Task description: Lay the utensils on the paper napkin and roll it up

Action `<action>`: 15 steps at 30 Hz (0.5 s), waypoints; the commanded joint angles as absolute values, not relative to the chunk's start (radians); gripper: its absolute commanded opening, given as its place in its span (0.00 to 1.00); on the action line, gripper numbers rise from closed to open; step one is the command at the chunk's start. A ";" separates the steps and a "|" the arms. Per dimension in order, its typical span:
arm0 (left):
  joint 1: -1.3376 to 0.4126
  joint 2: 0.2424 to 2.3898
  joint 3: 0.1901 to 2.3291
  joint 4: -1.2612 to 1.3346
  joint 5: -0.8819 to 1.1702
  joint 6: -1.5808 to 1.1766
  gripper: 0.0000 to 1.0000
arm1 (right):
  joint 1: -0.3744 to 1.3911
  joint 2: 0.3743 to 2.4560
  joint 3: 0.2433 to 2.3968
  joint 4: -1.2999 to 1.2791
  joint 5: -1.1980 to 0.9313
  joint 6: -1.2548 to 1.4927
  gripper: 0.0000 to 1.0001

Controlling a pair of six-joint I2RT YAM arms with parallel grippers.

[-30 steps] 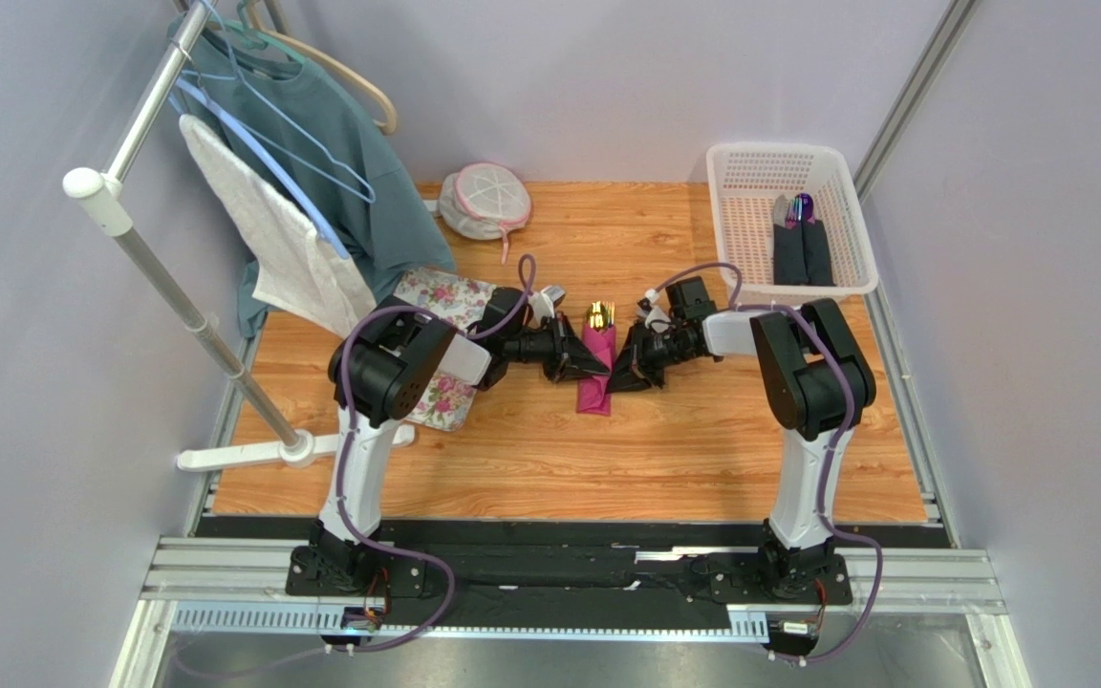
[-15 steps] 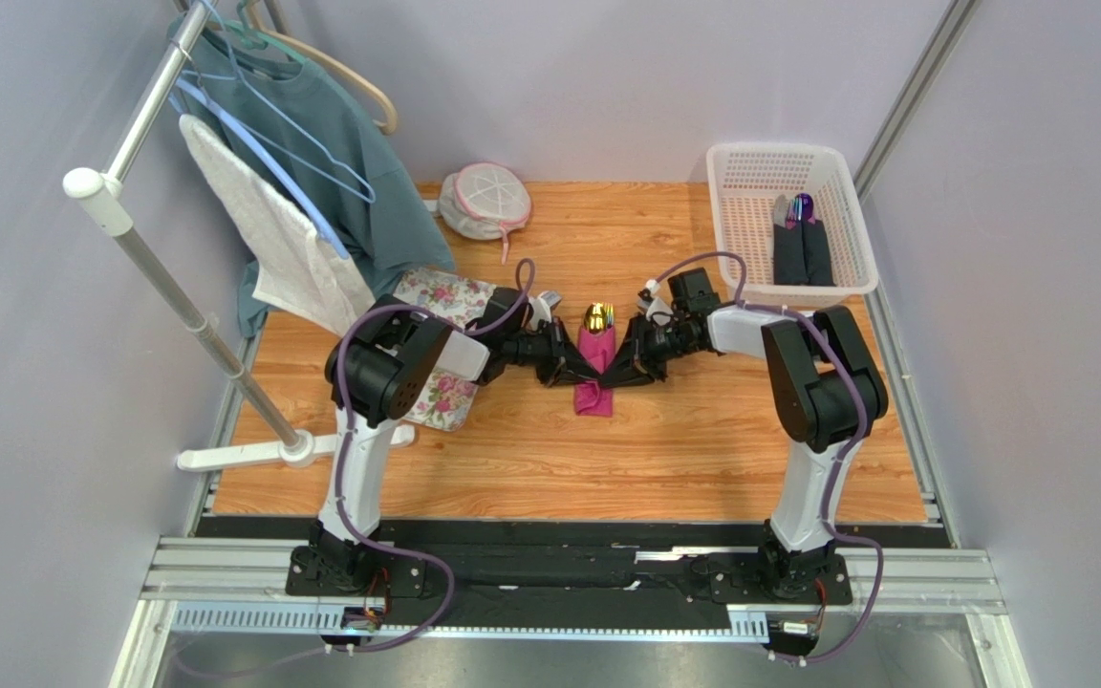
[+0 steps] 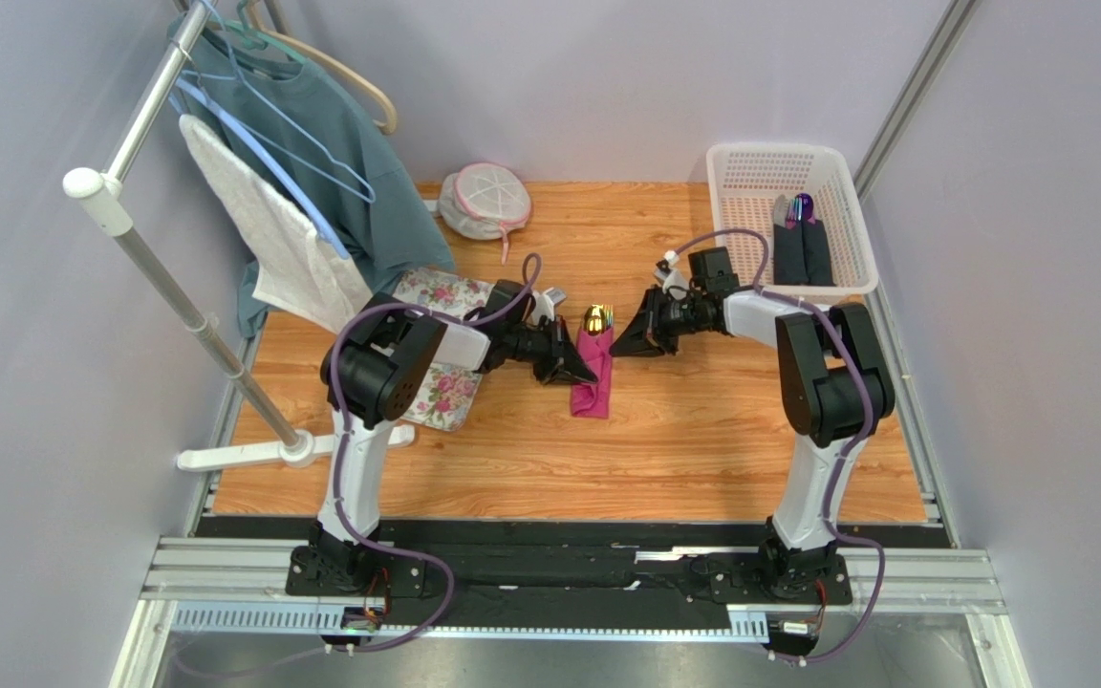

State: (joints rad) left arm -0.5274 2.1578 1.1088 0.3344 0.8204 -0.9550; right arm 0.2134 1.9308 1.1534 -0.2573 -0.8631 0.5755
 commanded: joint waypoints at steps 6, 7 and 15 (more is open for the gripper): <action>-0.512 2.174 1.120 0.071 0.779 -0.753 0.00 | 0.227 2.008 1.196 -0.196 -0.841 0.551 0.08; -0.512 2.174 1.123 0.061 0.779 -0.749 0.00 | 0.230 2.016 1.198 -0.189 -0.839 0.551 0.08; -0.512 2.180 1.147 0.038 0.784 -0.723 0.00 | 0.248 2.056 1.207 -0.143 -0.839 0.583 0.06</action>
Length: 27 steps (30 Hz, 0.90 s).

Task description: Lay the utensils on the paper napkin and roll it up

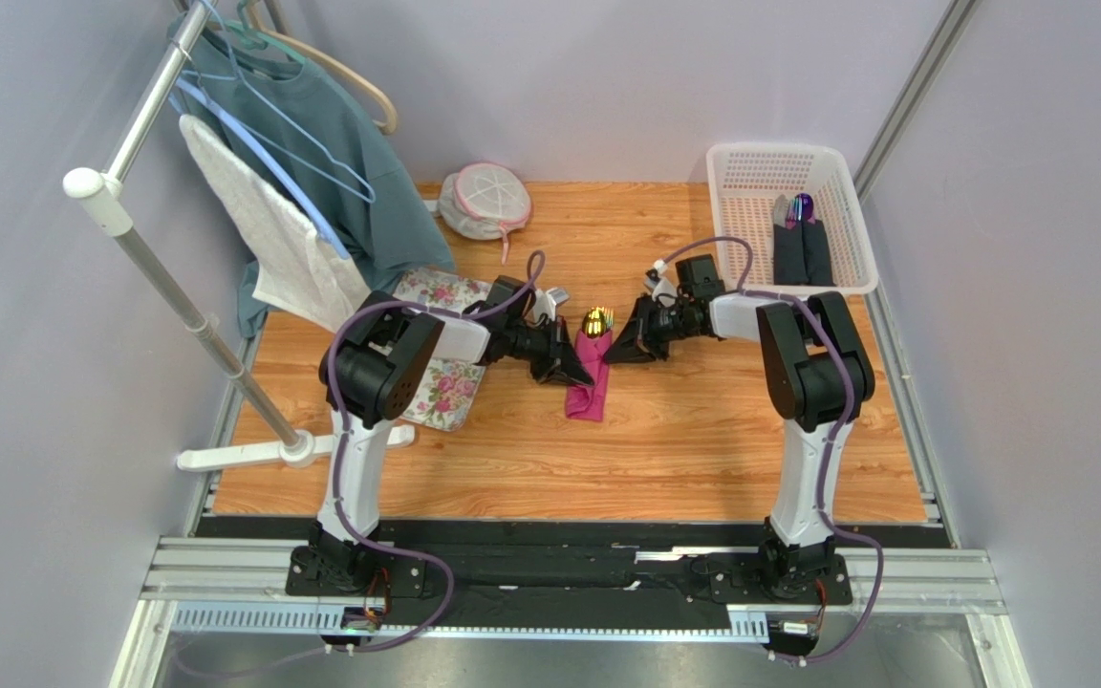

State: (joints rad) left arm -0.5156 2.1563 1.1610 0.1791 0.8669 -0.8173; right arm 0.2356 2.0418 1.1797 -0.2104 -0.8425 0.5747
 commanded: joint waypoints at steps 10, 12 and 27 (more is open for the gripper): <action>-0.512 2.181 1.152 0.038 0.788 -0.713 0.00 | 0.267 2.114 1.203 -0.110 -0.812 0.611 0.04; -0.512 2.175 1.151 0.046 0.792 -0.718 0.00 | 0.270 2.126 1.197 -0.117 -0.799 0.611 0.04; -0.546 2.075 1.124 0.319 0.867 -0.928 0.00 | 0.285 2.148 1.163 -0.147 -0.721 0.601 0.00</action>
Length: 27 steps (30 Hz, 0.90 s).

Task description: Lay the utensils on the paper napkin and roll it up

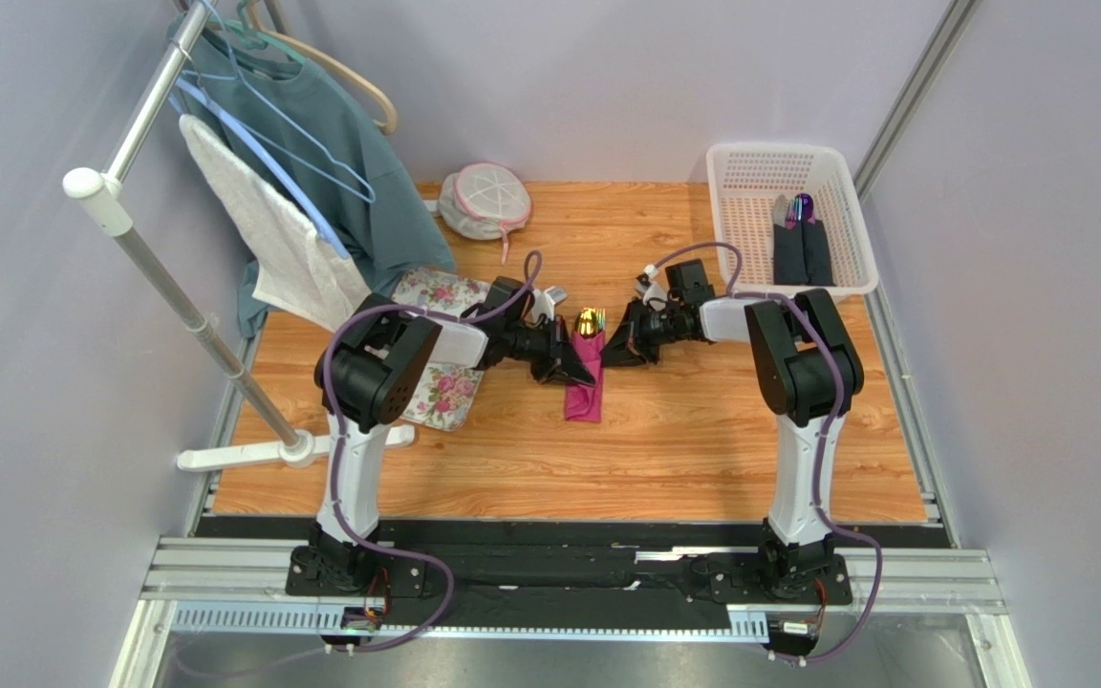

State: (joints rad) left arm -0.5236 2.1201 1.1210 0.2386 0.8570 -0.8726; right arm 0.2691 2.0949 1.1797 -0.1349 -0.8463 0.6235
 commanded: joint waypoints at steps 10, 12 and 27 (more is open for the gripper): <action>-0.566 2.138 1.137 0.416 0.859 -1.002 0.00 | 0.285 2.145 1.160 -0.160 -0.710 0.601 0.00; -0.571 2.152 1.138 0.422 0.856 -1.008 0.00 | 0.287 2.145 1.157 -0.160 -0.709 0.603 0.00; -0.575 2.218 1.126 0.440 0.836 -1.003 0.00 | 0.288 2.143 1.158 -0.163 -0.718 0.614 0.00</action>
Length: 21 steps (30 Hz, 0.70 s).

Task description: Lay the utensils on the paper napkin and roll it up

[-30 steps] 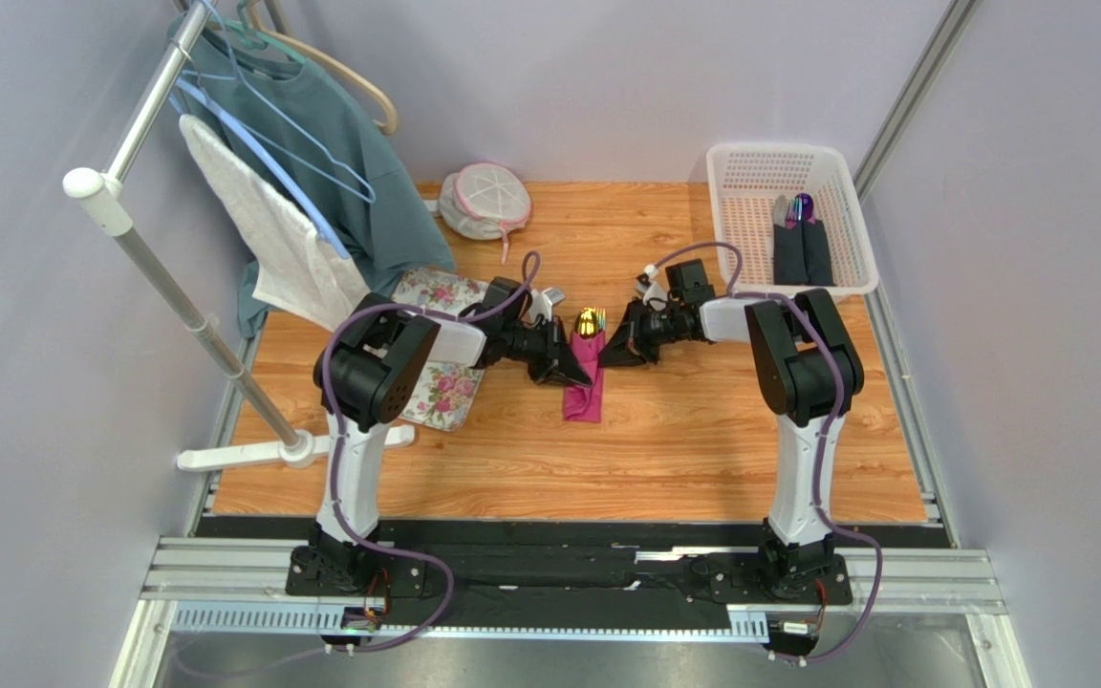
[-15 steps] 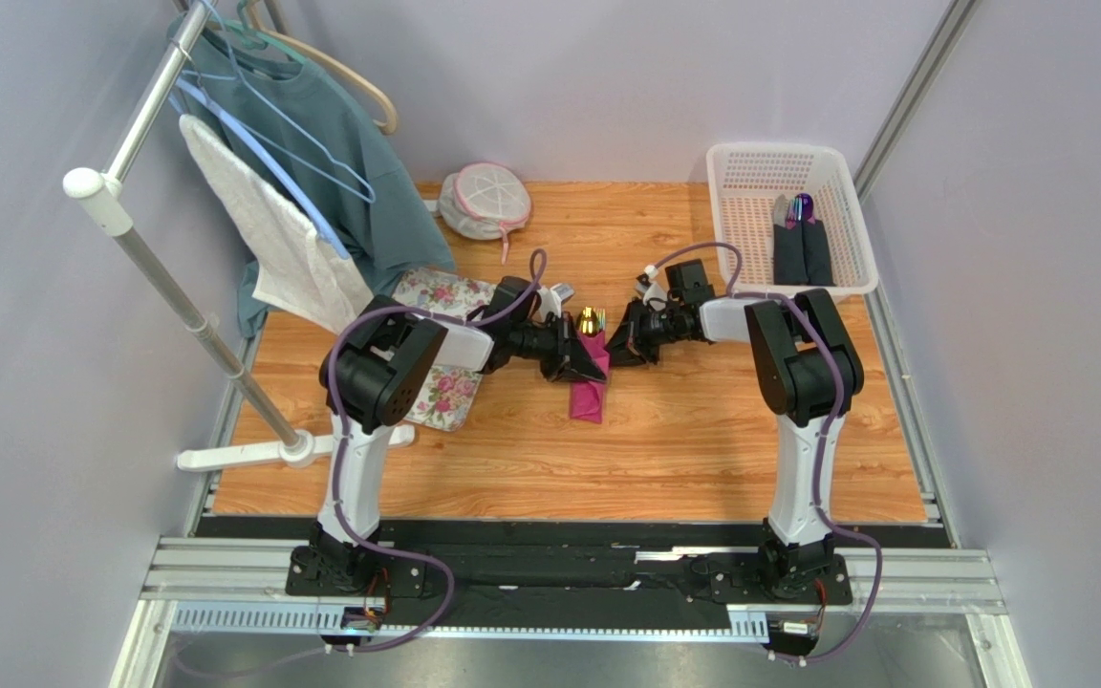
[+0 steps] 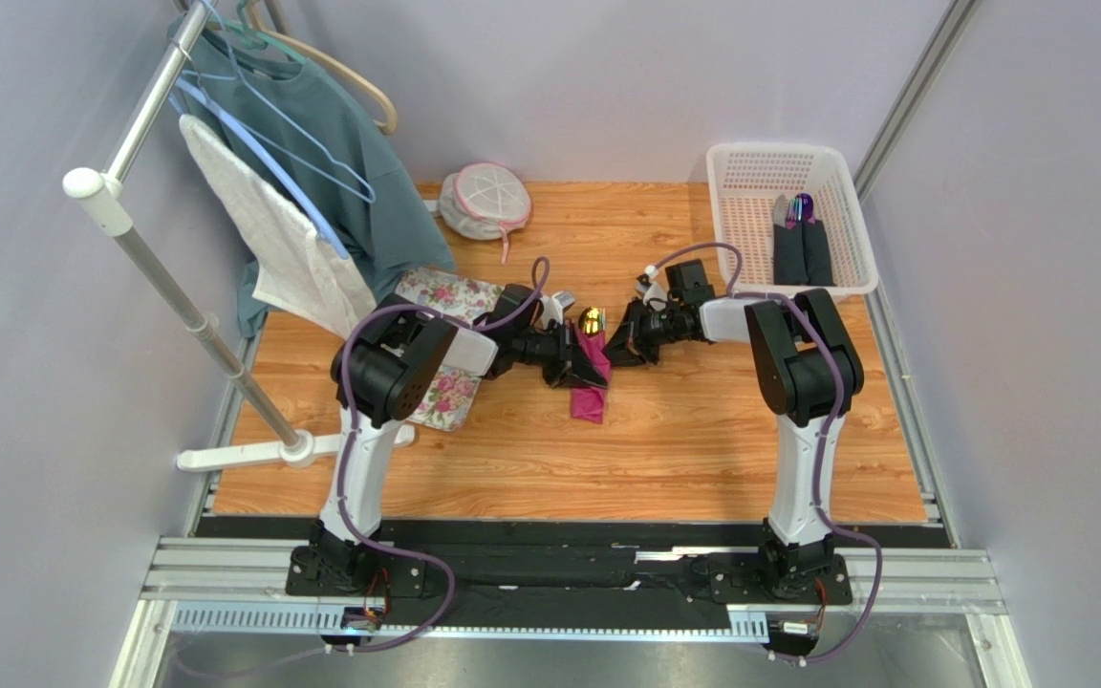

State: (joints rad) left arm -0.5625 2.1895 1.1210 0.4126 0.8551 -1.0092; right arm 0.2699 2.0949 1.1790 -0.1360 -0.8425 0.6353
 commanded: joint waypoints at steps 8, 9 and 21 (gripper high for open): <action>-0.569 2.247 1.120 0.344 0.815 -0.977 0.17 | 0.264 2.082 1.216 -0.282 -0.721 0.563 0.05; -0.569 2.246 1.118 0.341 0.816 -0.974 0.21 | 0.258 2.059 1.226 -0.297 -0.719 0.557 0.08; -0.569 2.261 1.131 0.331 0.839 -0.954 0.52 | 0.193 1.990 1.296 -0.405 -0.788 0.529 0.51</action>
State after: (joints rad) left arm -0.5613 2.2017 1.1450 0.4175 0.9058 -1.0145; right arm 0.1917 2.0418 1.2545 -0.3805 -0.7677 0.5419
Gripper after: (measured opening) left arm 0.486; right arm 0.462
